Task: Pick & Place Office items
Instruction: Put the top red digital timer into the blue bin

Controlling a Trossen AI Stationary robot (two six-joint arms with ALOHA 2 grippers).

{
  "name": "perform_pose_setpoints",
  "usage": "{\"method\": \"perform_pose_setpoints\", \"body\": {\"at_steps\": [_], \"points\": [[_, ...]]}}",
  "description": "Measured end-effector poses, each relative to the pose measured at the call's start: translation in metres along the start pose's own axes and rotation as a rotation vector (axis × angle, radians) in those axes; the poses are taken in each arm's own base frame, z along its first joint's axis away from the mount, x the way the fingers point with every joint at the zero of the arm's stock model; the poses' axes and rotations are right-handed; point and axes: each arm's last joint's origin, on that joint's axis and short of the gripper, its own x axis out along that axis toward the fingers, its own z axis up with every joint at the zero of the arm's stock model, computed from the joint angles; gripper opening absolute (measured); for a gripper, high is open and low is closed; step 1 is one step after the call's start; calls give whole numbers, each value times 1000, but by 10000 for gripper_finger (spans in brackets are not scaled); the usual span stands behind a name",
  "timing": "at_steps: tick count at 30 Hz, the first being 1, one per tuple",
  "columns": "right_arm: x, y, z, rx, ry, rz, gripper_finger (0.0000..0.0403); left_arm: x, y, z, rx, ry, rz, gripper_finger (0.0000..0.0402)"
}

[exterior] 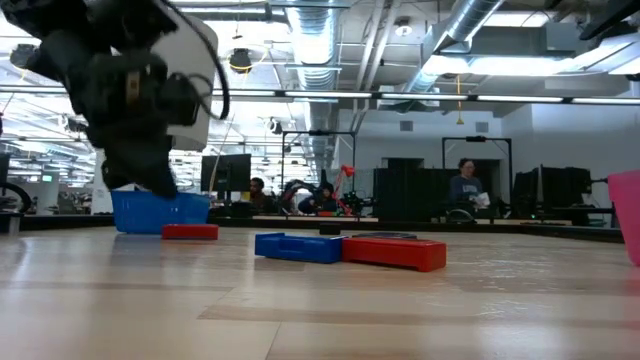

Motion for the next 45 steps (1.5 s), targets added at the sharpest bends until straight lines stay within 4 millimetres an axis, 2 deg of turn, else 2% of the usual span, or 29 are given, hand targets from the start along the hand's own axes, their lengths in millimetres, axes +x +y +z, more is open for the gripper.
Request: {"method": "perform_pose_setpoints", "body": {"at_steps": [3,6,10,14,16,19,24,27,30,35,45], "points": [[0,0,0,0,0,1,214,-7,-7,1,34,-50,-35,46],[0,0,0,-1,-6,3,214,-14,-15,4,184,-121,-82,94],[0,0,1,-6,-24,10,214,-16,-19,9,420,-207,-85,175],[0,0,1,-6,-24,10,214,-7,-13,19,512,-183,3,262],[0,0,1,-5,-24,10,214,-2,-15,30,515,-168,41,295],[0,0,1,-3,-23,12,214,-1,-21,60,449,-139,88,326],[0,0,1,-4,-23,11,214,1,-35,113,494,-15,127,336],[0,0,1,-14,-23,11,214,4,-34,140,482,112,164,333],[0,0,0,-16,-23,11,214,9,-23,158,436,279,200,332],[-2,-1,-1,-25,-48,38,214,24,-14,163,538,531,232,333],[-2,-1,0,-27,-58,45,214,64,3,150,570,719,331,351]]}}
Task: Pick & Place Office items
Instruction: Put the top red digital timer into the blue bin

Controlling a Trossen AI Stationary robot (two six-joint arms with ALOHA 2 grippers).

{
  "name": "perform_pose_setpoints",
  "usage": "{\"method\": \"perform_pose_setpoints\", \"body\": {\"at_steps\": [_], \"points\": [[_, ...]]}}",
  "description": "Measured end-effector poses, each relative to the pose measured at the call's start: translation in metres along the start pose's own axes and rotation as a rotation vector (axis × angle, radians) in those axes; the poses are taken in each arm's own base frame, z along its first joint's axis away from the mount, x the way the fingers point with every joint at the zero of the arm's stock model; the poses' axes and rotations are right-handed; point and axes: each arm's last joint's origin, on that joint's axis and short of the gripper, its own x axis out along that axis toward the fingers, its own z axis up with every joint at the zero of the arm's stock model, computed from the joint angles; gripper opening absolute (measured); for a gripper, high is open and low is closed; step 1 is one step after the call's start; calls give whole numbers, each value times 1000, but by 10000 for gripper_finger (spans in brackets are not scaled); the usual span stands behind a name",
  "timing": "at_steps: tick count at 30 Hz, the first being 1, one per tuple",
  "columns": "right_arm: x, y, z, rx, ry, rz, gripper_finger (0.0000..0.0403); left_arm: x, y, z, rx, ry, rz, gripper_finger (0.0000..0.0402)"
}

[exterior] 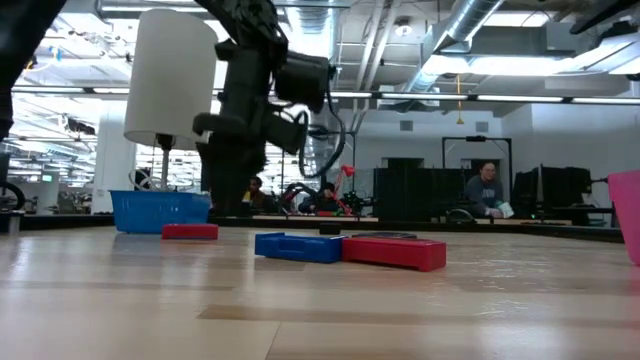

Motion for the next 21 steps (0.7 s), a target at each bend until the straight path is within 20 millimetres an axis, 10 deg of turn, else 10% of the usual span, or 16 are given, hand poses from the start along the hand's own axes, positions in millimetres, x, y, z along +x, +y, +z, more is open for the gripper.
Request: {"method": "perform_pose_setpoints", "body": {"at_steps": [21], "points": [[0,0,0,-2,-2,-3,214,21,2,-3,-81,79,22,352]]}}
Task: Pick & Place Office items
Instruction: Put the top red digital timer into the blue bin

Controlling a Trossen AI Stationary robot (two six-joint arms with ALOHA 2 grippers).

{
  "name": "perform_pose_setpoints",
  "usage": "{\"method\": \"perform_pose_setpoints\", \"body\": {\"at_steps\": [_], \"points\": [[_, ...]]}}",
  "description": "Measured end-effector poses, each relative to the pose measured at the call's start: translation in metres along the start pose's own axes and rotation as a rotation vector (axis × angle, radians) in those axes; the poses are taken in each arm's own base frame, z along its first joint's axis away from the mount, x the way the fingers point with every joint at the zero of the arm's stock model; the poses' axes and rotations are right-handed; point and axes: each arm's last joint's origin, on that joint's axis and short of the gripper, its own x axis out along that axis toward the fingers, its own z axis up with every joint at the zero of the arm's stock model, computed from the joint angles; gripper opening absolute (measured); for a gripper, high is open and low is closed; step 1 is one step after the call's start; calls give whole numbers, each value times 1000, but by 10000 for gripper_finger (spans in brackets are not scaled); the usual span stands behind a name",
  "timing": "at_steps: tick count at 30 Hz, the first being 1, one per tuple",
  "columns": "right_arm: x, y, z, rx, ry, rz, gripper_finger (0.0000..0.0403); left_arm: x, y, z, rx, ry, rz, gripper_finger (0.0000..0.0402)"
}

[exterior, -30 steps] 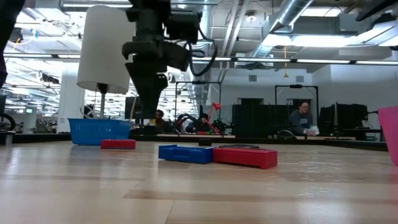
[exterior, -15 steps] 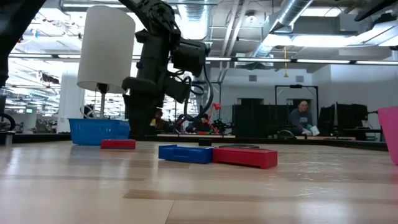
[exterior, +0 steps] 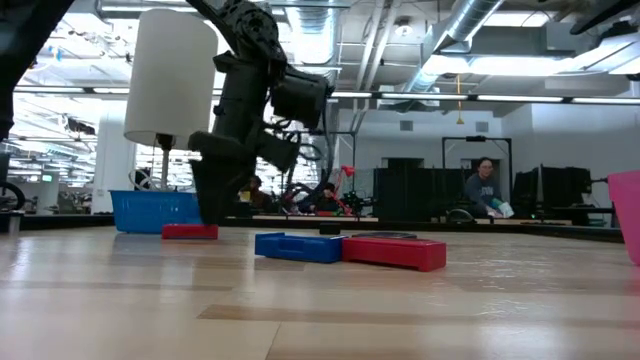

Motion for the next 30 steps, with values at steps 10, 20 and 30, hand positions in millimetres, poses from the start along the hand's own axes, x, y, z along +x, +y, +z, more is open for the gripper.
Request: {"method": "perform_pose_setpoints", "body": {"at_steps": [10,20,30], "points": [[0,0,0,-3,-1,-2,214,21,-3,-13,-23,52,3,351],[0,0,0,-2,-1,-2,214,22,-7,-12,-19,26,-23,280],[0,-1,0,-5,-3,-5,214,11,-9,-9,-62,-75,-118,163]]}}
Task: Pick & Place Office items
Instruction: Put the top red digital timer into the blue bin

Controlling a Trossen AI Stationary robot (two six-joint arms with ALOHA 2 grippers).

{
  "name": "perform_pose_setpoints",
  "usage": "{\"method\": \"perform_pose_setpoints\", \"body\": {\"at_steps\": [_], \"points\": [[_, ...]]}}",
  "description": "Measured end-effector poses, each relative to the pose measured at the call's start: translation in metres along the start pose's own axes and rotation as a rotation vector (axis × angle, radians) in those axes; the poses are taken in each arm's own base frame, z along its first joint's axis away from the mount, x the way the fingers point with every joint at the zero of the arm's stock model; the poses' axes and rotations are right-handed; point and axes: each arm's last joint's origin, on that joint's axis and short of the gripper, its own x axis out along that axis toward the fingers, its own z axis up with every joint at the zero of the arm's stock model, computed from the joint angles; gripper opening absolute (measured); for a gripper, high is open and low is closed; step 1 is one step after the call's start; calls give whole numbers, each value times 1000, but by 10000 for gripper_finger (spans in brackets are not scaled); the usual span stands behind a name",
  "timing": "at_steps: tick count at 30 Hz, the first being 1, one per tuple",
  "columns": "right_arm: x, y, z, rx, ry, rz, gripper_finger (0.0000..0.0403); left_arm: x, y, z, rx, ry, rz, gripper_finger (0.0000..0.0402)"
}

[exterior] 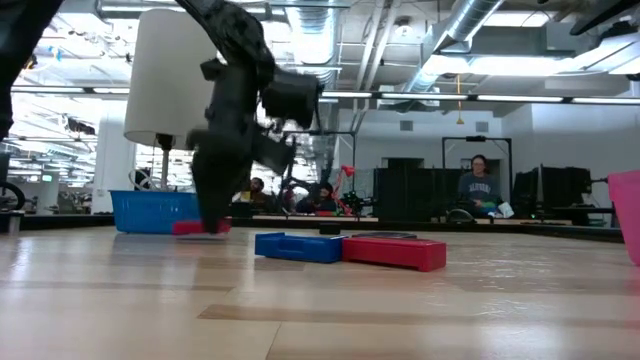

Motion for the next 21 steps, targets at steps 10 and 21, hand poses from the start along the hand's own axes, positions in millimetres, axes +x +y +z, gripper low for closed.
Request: {"method": "perform_pose_setpoints", "body": {"at_steps": [10,21], "points": [[0,0,0,-2,-2,-1,214,-71,-9,-1,-147,-385,-164,177],[0,0,1,-1,-6,-1,214,-114,16,-47,-382,-422,131,150]]}}
